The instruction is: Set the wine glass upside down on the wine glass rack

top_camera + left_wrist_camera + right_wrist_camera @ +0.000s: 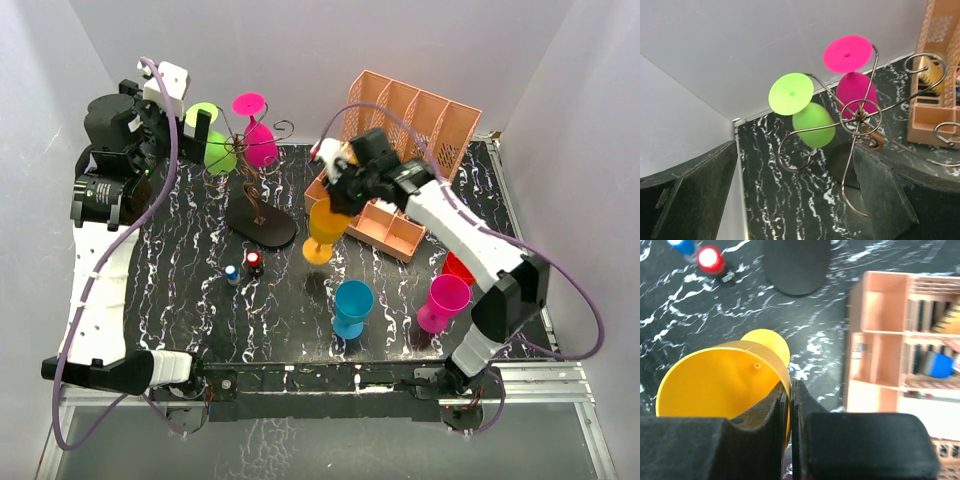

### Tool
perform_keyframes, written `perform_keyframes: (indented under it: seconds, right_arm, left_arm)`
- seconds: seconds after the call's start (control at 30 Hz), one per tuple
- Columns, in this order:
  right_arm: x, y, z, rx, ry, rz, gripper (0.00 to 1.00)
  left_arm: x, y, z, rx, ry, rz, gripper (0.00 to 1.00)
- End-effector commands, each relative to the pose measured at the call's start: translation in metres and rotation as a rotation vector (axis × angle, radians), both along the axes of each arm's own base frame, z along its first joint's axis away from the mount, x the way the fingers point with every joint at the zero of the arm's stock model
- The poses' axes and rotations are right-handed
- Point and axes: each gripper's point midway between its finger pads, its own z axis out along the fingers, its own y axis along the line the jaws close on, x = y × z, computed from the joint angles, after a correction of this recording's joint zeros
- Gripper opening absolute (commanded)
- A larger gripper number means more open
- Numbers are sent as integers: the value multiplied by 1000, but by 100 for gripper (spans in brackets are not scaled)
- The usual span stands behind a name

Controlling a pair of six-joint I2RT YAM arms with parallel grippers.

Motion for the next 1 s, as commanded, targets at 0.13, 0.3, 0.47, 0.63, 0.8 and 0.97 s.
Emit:
perform_keyframes:
  seconds: [0.13, 0.3, 0.47, 0.63, 0.8, 0.97]
  right_arm:
    - [31, -87, 169, 222, -352, -217, 8]
    - [43, -111, 237, 284, -549, -356, 8]
    - [43, -114, 297, 411, -673, -398, 8]
    - [48, -100, 321, 524, -681, -380, 8]
    - [50, -77, 329, 638, -614, -319, 8]
    - [41, -55, 334, 715, -537, -213, 8]
  left_arm:
    - [-4, -40, 21, -219, 20, -162, 96]
    - [-3, -74, 24, -332, 67, -312, 91]
    - [-4, -100, 31, -406, 89, -415, 86]
    - [-10, -124, 35, -515, 136, -517, 81]
    - [-13, -145, 38, -634, 185, -601, 78]
    - [-12, -160, 27, -722, 245, -631, 78]
